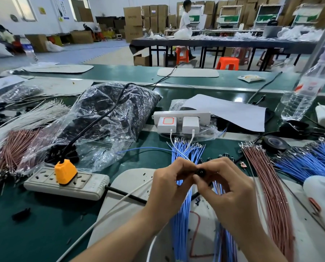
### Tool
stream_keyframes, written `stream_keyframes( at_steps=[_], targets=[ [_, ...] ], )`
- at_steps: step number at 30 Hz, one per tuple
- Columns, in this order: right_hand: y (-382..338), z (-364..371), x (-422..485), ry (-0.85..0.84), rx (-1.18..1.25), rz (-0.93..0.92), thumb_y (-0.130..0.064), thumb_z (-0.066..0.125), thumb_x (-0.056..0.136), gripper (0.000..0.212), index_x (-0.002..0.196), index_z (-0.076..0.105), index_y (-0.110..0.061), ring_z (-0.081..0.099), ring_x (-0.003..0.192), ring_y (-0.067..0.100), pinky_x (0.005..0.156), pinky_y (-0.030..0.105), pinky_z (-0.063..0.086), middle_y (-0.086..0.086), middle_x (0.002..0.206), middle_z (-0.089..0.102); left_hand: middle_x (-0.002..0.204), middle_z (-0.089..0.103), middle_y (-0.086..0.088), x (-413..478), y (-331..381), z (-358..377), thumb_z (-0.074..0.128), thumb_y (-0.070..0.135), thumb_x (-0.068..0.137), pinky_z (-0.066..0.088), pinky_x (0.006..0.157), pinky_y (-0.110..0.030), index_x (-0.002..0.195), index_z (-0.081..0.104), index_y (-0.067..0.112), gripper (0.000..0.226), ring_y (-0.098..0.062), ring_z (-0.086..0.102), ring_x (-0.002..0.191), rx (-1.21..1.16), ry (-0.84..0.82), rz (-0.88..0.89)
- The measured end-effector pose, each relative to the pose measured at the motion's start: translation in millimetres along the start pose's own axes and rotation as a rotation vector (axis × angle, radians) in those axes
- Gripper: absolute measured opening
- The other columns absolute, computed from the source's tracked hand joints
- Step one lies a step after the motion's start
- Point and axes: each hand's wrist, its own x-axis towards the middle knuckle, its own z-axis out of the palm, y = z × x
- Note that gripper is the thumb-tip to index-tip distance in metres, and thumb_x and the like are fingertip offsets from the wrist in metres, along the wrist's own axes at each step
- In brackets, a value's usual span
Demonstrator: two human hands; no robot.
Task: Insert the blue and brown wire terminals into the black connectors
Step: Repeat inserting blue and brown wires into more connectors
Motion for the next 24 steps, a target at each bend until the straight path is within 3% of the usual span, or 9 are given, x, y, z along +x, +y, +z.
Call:
stream_keyframes(
  at_steps=[5, 11, 13, 16, 18, 21, 24],
  targets=[
    [-3, 0, -1, 0.0, -0.016, -0.013, -0.005, 0.072, 0.073, 0.014, 0.086, 0.069, -0.006, 0.062, 0.07, 0.009, 0.063, 0.024, 0.052, -0.001, 0.081, 0.062, 0.08, 0.069, 0.001, 1, -3, -1, 0.064, 0.003, 0.083, 0.055, 0.072, -0.02, 0.09, 0.064, 0.001, 0.007, -0.006, 0.068, 0.074, 0.02, -0.015, 0.013],
    [-2, -2, -3, 0.015, -0.001, 0.036, -0.007, 0.072, 0.073, 0.014, 0.086, 0.067, -0.009, 0.064, 0.07, 0.01, 0.063, 0.027, 0.054, -0.003, 0.079, 0.064, 0.079, 0.066, 0.014, 0, -7, 0, 0.066, 0.007, 0.082, 0.05, 0.07, -0.011, 0.089, 0.065, 0.004, 0.008, 0.003, 0.066, 0.072, 0.026, -0.033, -0.005],
    [0, -2, -2, 0.016, 0.023, 0.08, -0.006, 0.074, 0.072, 0.018, 0.086, 0.065, -0.013, 0.064, 0.07, 0.009, 0.064, 0.026, 0.054, -0.003, 0.079, 0.065, 0.082, 0.065, 0.018, 0, -7, 0, 0.066, 0.007, 0.084, 0.049, 0.071, -0.009, 0.094, 0.062, 0.008, 0.011, 0.004, 0.066, 0.074, 0.021, -0.05, -0.003],
    [2, -2, 0, 0.003, -0.002, 0.108, 0.002, 0.078, 0.072, 0.027, 0.088, 0.065, -0.016, 0.065, 0.072, 0.008, 0.066, 0.025, 0.054, -0.002, 0.081, 0.066, 0.098, 0.066, 0.019, 0, -2, -1, 0.065, 0.004, 0.085, 0.051, 0.078, -0.013, 0.11, 0.054, 0.024, 0.034, -0.001, 0.068, 0.087, -0.006, -0.072, 0.039],
    [2, -5, 2, -0.027, 0.005, 0.108, -0.009, 0.08, 0.073, 0.022, 0.088, 0.066, -0.017, 0.065, 0.072, 0.008, 0.066, 0.023, 0.054, -0.004, 0.081, 0.065, 0.103, 0.067, 0.017, 0, -1, -2, 0.065, 0.01, 0.087, 0.051, 0.081, -0.014, 0.115, 0.052, 0.031, 0.038, 0.0, 0.068, 0.092, 0.017, -0.072, 0.076],
    [7, -23, 11, 0.002, -0.007, 0.2, -0.044, 0.079, 0.069, 0.027, 0.082, 0.067, -0.023, 0.063, 0.068, 0.009, 0.063, 0.013, 0.049, -0.009, 0.073, 0.064, 0.1, 0.069, 0.016, 1, -4, 0, 0.067, 0.01, 0.087, 0.05, 0.082, -0.013, 0.114, 0.058, 0.026, 0.033, 0.002, 0.067, 0.091, 0.059, -0.02, 0.115],
    [32, -54, 18, 0.092, -0.402, 0.424, -0.037, 0.076, 0.075, 0.021, 0.07, 0.062, -0.022, 0.054, 0.057, 0.002, 0.053, 0.008, 0.039, -0.013, 0.063, 0.059, 0.099, 0.07, 0.007, 0, -5, 1, 0.067, 0.012, 0.088, 0.053, 0.082, -0.016, 0.112, 0.062, 0.021, 0.026, -0.001, 0.067, 0.089, 0.081, -0.01, 0.177]
  ],
)
